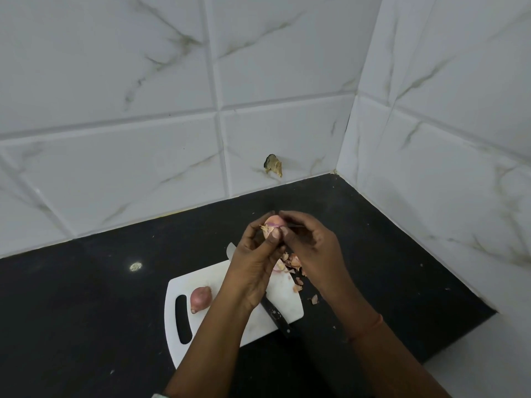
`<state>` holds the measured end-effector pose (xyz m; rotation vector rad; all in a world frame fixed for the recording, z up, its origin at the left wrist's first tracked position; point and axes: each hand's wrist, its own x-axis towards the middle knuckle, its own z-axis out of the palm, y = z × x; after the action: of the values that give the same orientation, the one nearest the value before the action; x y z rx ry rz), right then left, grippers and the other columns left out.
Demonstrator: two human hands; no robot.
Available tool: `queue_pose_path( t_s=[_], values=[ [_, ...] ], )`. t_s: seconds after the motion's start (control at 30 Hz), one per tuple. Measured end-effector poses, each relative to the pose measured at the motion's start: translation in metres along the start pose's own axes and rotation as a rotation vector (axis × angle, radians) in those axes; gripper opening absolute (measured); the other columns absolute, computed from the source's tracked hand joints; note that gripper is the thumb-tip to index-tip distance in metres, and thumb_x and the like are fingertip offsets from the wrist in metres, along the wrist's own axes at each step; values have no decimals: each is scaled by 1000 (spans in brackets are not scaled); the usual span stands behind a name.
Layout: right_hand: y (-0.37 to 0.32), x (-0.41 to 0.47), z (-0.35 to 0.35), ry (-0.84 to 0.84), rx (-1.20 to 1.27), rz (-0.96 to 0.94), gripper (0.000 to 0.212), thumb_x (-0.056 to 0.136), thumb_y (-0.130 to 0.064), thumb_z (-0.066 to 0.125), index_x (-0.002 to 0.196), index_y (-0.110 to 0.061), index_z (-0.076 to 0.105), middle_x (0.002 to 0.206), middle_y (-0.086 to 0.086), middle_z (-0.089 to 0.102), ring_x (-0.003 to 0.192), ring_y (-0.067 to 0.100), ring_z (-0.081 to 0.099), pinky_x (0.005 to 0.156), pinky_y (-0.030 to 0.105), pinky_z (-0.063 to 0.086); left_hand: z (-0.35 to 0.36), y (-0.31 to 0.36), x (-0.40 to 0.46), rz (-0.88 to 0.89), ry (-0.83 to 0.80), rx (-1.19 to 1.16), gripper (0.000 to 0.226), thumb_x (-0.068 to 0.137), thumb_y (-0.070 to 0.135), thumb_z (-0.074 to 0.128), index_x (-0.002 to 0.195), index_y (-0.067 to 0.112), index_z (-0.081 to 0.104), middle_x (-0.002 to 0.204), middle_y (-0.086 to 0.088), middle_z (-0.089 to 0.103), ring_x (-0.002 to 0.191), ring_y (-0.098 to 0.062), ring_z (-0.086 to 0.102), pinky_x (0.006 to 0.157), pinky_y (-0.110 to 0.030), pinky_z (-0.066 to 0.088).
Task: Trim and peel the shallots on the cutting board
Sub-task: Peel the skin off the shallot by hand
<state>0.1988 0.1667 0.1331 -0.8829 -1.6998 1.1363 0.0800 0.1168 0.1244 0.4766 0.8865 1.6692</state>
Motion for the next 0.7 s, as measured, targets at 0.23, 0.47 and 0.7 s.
queue_pose_path(
  t_s=[0.23,0.47,0.7],
  values=[
    [-2,2,-1,-121,206,108,34,94,-11,59,127,-18,61,122,-3,66,114,11,62,96,32,53,-3,0,-2,231,-32,375,47,85,26,64,131,17,59,122,-2,68,109,-14,66,81,-23,55],
    [1,4,11,122,456,204,18,88,-7,65,104,-12,72,102,4,74,100,22,69,83,34,58,-2,-4,-1,331,-6,448,40,84,16,68,123,13,62,118,-3,69,109,-17,66,91,-30,55],
    [0,15,9,211,341,199,11,92,-10,61,95,-13,71,97,3,73,95,21,70,80,41,59,0,-5,0,359,39,455,59,69,6,81,122,13,55,116,-4,68,107,-16,68,88,-27,56]
  ],
)
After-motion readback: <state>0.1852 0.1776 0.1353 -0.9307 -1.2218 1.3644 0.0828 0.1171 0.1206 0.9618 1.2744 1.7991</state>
